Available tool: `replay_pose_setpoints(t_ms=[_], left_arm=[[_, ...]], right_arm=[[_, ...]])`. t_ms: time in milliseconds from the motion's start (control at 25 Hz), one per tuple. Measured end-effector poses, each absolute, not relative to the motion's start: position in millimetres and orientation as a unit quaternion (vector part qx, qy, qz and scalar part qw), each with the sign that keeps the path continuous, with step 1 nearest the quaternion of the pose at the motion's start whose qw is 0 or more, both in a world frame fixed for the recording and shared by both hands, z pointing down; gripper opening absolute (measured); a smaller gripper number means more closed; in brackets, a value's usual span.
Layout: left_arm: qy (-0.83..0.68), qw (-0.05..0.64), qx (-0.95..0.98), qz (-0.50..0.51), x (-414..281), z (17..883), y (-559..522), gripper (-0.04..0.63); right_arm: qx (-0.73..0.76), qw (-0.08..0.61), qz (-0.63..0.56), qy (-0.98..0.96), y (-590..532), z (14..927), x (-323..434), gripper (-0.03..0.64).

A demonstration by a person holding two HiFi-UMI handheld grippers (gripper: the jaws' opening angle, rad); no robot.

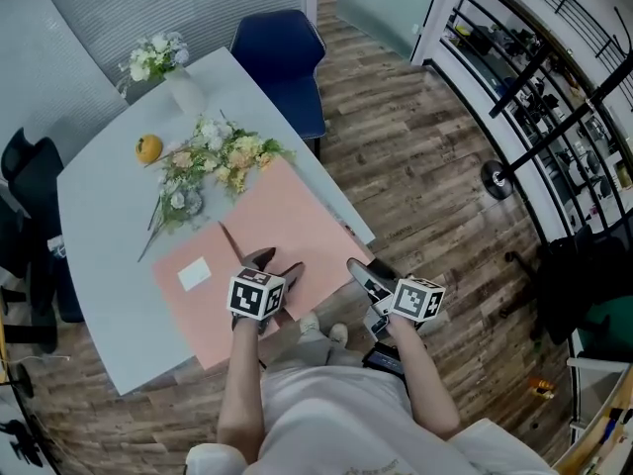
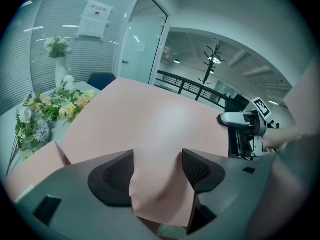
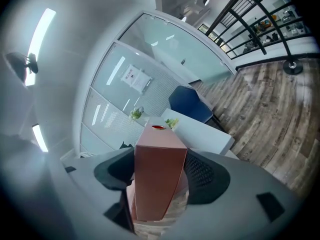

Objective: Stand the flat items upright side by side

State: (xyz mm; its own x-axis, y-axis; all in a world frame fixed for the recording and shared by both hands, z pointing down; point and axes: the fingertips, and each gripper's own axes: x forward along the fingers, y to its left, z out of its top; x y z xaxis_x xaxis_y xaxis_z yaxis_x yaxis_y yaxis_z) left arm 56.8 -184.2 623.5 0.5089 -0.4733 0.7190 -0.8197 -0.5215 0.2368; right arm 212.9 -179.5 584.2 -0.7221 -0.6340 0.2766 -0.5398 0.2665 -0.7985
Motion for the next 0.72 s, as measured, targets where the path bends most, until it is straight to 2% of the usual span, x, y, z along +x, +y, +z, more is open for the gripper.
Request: replay_pose_setpoints(t_ms=[720], left_arm=[[-0.402, 0.32, 0.821, 0.248, 50, 616, -183, 0.288]], right_arm=[[-0.376, 0.008, -0.411, 0.83, -181, 555, 201, 0.313]])
